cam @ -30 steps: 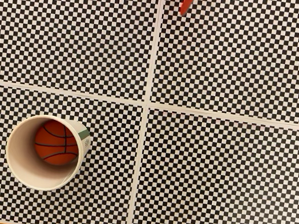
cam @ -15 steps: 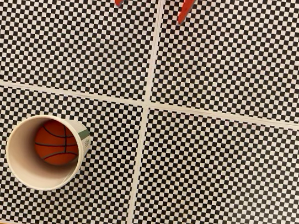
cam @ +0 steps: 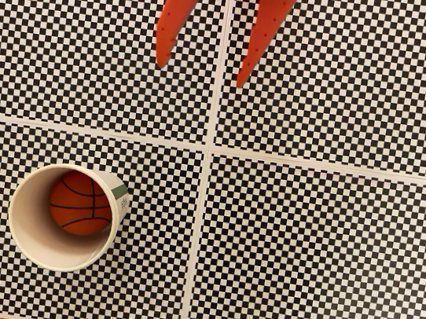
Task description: Grasp basketball and place into cup.
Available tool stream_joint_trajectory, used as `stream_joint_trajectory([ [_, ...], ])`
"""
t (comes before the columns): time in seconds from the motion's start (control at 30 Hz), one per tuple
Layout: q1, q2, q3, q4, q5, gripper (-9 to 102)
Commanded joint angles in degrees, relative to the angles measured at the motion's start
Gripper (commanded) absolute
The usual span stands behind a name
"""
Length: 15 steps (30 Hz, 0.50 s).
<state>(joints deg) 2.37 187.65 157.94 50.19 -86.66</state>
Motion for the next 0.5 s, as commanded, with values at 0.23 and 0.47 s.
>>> stream_joint_trajectory([
  [0.23,1.2,0.8,8.8,-15.6,-0.4,11],
  [0.47,1.8,0.8,12.3,-18.3,-4.1,0],
])
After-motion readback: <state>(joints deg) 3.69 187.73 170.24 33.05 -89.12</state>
